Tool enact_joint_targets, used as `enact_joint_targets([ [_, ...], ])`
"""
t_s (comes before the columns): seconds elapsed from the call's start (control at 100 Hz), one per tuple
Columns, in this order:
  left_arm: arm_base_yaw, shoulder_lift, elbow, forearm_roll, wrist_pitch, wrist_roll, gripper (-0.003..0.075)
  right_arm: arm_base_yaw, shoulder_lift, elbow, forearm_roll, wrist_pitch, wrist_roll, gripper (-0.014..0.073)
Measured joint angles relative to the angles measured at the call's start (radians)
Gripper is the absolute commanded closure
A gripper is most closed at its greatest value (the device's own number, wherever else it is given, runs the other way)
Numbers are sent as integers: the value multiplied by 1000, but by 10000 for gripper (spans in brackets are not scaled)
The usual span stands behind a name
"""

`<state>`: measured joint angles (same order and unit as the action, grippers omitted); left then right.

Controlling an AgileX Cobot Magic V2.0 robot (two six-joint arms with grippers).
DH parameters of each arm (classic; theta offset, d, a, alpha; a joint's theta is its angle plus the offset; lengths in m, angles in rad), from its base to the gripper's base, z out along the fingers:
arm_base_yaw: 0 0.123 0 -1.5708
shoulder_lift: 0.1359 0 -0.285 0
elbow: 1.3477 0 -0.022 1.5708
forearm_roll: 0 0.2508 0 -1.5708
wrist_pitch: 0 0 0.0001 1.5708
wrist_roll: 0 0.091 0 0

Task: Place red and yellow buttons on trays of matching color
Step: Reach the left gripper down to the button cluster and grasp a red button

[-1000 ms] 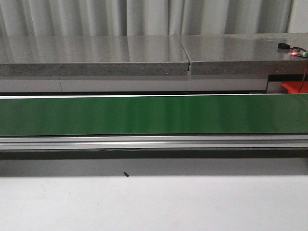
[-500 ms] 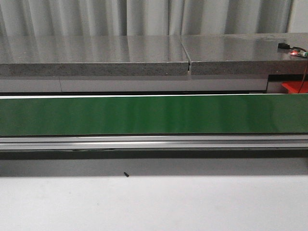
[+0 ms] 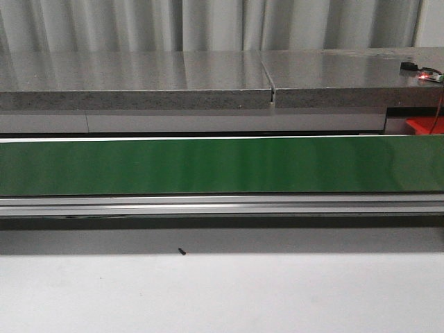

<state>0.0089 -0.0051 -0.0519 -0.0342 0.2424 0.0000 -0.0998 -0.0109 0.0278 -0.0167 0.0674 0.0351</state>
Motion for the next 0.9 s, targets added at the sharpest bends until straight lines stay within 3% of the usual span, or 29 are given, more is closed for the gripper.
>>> enact_joint_targets([
  [0.33,0,214,-290,0,264,0,741,0,0,0,0,0,0,661],
  [0.54,0,418,-426,-8,322,0,724,0,0,0,0,0,0,661],
  [0.63,0,497,-466,-13,337,0,650,0,0,0,0,0,0,661],
  [0.8,0,623,-508,-17,346,0,368,0,0,0,0,0,0,661],
  [0.9,0,686,-522,-23,349,0,260,0,0,0,0,0,0,661],
])
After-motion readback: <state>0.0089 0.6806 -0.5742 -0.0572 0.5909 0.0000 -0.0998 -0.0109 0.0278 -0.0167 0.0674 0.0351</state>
